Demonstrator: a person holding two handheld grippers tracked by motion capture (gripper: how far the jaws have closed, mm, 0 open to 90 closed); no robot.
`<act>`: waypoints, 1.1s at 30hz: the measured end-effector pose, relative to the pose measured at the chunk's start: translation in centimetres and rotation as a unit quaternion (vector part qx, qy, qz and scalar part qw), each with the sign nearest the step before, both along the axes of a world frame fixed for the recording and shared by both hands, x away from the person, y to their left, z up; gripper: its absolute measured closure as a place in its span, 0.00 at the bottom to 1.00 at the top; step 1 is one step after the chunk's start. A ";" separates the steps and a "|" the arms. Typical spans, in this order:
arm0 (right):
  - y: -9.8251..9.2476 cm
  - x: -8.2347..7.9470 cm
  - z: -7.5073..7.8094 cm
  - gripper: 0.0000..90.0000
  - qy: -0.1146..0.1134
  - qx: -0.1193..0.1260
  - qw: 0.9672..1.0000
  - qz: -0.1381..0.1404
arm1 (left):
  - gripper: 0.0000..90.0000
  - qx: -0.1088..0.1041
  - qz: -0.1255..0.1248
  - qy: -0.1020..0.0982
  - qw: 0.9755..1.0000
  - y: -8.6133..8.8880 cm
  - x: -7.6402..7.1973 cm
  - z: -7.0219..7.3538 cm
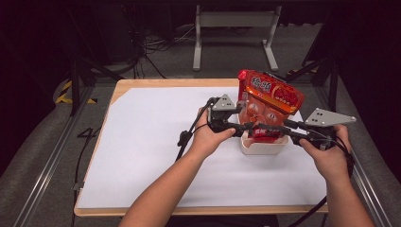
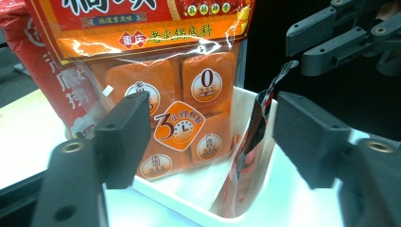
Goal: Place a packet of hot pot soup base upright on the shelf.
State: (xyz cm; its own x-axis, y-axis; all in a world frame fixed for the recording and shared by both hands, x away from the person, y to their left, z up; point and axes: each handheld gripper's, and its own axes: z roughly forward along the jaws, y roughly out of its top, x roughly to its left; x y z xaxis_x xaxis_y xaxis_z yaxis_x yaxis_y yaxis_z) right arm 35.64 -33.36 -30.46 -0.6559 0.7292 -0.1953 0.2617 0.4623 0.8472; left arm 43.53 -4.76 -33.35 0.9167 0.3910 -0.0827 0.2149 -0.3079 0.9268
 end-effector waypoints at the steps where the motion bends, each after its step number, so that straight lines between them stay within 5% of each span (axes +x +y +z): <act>1: 0.0 0.0 0.0 0.77 -0.001 -0.001 1.000 0.000 | 0.29 0.000 0.000 -0.001 1.000 0.1 -0.1 0.1; 9: 0.3 0.3 -0.1 0.72 0.001 0.006 1.000 0.003 | 0.25 -0.008 0.002 -0.007 1.000 1.1 -0.7 0.4; 15: 0.3 0.5 -0.1 0.61 0.005 0.045 0.999 0.017 | 0.22 -0.002 0.006 -0.021 1.000 3.3 -2.2 0.8; 20: 0.8 0.4 -0.5 0.43 0.007 0.097 0.995 0.025 | 0.20 0.007 0.023 -0.019 1.000 6.4 -3.7 1.0; 33: 0.7 -1.0 -1.2 0.33 -0.001 0.118 0.993 0.025 | 0.15 0.026 0.078 -0.023 0.996 14.2 -7.0 -0.1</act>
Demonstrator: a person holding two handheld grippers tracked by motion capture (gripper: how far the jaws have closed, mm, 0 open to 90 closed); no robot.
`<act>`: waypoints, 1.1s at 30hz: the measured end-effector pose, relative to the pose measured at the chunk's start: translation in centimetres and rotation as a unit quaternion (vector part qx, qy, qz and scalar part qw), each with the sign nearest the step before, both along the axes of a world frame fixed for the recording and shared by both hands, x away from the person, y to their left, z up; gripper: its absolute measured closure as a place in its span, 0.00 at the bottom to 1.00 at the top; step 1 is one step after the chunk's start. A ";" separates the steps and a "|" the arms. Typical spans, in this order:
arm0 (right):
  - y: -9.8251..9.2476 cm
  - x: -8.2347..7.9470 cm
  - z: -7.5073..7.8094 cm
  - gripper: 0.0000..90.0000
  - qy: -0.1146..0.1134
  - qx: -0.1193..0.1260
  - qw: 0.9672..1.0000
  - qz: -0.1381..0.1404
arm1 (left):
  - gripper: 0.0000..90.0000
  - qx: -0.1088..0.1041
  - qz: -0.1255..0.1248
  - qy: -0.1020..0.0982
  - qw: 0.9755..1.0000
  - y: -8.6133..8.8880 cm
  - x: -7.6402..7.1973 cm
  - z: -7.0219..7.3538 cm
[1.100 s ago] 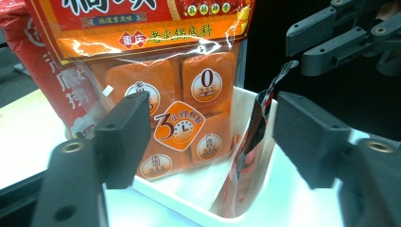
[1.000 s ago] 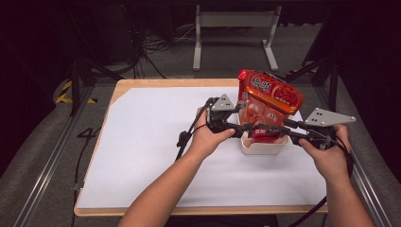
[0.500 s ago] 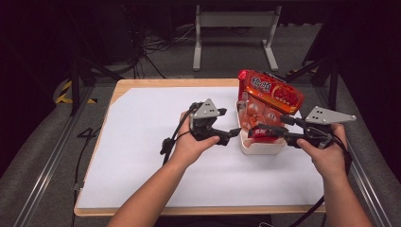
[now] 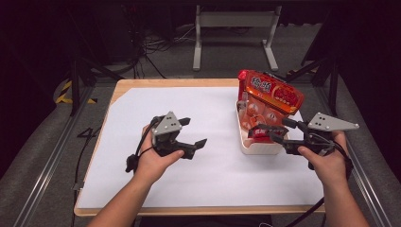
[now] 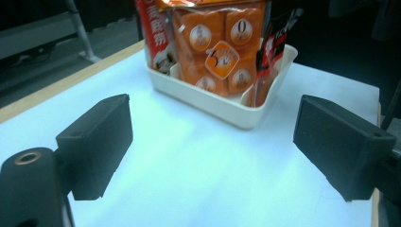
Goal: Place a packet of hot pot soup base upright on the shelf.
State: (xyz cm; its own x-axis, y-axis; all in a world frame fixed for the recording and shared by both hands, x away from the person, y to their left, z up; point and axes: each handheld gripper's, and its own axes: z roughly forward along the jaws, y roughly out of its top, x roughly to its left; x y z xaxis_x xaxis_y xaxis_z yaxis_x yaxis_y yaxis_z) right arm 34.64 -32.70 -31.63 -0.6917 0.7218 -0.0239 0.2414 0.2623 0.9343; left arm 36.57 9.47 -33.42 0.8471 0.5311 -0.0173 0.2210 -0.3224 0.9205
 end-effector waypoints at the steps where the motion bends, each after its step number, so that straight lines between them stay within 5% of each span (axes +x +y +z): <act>1: 0.0 -0.1 -0.1 0.32 0.001 0.000 1.000 0.000 | 0.15 -0.004 0.003 0.002 1.000 0.8 -0.4 -0.2; 12: -0.2 -0.3 -0.9 0.31 0.007 0.003 1.000 -0.005 | 0.13 -0.044 0.040 -0.005 0.998 6.1 -2.4 -1.1; 15: -0.2 -0.3 -1.0 0.31 0.007 0.003 1.000 -0.006 | 0.13 -0.069 0.055 -0.008 0.996 7.3 -2.5 -1.4; 23: -0.2 -0.2 -1.3 0.30 0.010 0.007 1.000 -0.001 | 0.13 -0.062 0.089 0.002 0.994 10.3 -3.0 -2.6; 30: -0.5 -0.3 -1.7 0.30 0.005 0.015 1.000 -0.001 | 0.13 -0.065 0.106 -0.023 0.992 13.6 -3.2 -3.5; 33: -0.5 -0.3 -1.8 0.30 0.003 0.015 1.000 -0.003 | 0.13 -0.074 0.109 -0.019 0.991 14.5 -3.0 -3.9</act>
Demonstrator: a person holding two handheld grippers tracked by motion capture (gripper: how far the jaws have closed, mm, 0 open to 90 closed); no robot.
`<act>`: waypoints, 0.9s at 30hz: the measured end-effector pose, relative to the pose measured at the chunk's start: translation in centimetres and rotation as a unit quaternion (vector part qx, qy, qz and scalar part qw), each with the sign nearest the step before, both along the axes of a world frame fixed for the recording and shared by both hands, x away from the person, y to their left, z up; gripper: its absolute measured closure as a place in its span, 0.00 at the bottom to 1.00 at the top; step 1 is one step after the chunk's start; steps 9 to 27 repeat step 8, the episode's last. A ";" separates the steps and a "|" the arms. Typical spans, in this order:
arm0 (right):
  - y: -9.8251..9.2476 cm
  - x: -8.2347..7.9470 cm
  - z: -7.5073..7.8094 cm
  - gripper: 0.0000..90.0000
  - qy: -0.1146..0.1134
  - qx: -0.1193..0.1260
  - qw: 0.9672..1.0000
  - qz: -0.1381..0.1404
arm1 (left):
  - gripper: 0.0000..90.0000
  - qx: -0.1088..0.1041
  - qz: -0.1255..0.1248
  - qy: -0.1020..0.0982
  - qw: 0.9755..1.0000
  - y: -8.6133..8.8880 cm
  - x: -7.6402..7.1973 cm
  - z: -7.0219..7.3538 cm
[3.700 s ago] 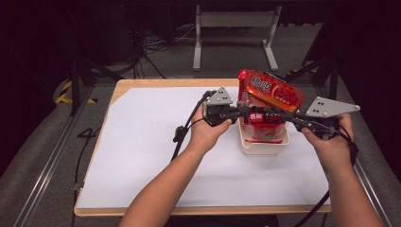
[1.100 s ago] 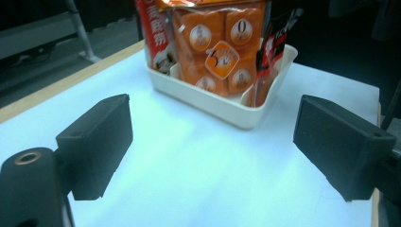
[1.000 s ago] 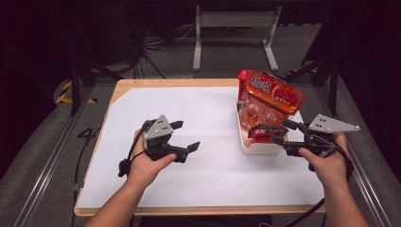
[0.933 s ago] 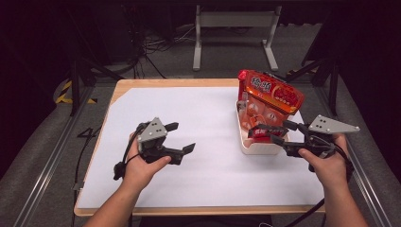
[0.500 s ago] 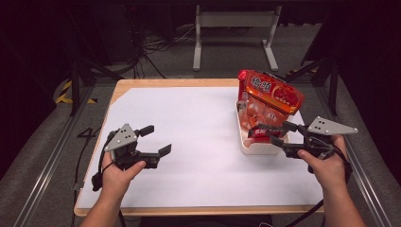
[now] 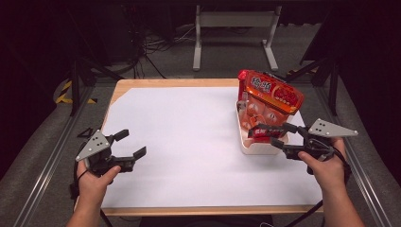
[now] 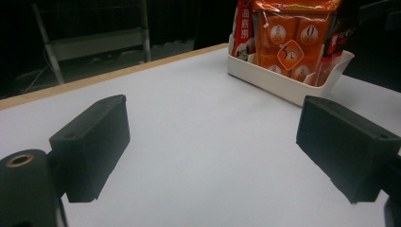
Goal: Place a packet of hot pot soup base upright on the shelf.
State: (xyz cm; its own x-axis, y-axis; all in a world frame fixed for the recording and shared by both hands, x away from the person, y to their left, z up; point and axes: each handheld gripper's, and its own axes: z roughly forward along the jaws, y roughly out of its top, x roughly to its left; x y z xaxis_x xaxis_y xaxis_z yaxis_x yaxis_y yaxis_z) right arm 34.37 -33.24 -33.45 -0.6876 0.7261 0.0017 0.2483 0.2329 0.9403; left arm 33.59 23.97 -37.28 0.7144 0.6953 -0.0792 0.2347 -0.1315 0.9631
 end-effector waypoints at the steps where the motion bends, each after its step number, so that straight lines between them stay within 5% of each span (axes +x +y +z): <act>1: 0.0 0.0 0.0 0.30 -0.002 -0.002 1.000 -0.001 | 0.13 -0.001 0.001 0.003 1.000 0.2 0.1 -0.1; 6: 0.0 0.0 -0.2 0.30 -0.003 -0.001 1.000 -0.001 | 0.13 0.000 0.002 0.015 1.000 0.3 0.4 -0.6; 27: 0.0 0.0 -0.2 0.30 -0.004 -0.001 1.000 -0.001 | 0.13 0.000 0.002 0.015 1.000 0.3 0.4 -0.5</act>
